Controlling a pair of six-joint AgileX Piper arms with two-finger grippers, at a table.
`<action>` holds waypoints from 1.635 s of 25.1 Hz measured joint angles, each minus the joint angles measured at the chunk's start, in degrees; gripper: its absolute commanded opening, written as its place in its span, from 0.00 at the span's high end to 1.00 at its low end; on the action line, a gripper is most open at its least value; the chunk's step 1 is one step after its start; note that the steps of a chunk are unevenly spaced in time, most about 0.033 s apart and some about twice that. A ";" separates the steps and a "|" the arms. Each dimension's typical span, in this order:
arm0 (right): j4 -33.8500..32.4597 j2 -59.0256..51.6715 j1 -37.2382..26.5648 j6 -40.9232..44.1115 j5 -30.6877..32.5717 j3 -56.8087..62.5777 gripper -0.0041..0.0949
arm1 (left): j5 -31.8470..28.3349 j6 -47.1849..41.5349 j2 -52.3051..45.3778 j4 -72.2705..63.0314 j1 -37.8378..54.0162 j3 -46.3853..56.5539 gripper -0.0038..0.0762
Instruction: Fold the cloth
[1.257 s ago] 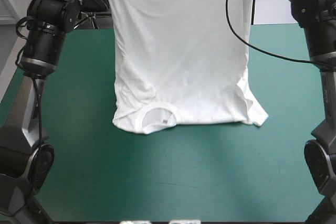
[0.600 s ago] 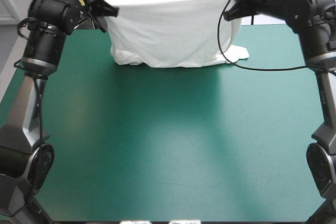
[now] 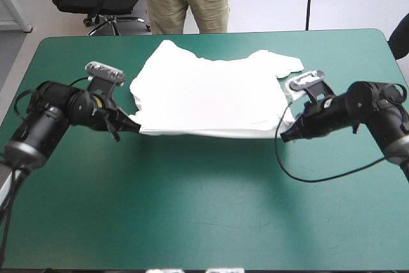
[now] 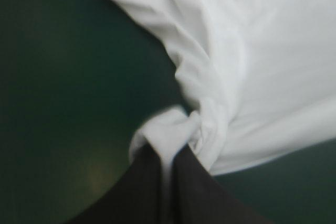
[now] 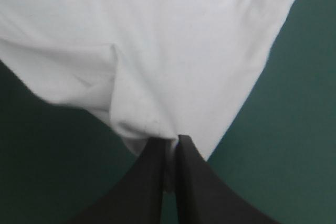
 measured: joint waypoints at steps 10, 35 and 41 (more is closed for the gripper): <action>-1.59 -15.48 -0.12 5.68 9.23 16.25 0.98 | 6.78 0.22 -18.38 -8.45 0.13 21.90 0.97; 6.78 -20.33 0.06 4.43 0.48 37.62 0.44 | 7.35 3.16 -22.85 -15.33 0.13 36.66 0.39; 4.61 -24.67 0.06 4.26 0.27 35.64 0.49 | 4.93 2.73 -25.57 -18.61 0.13 34.10 0.39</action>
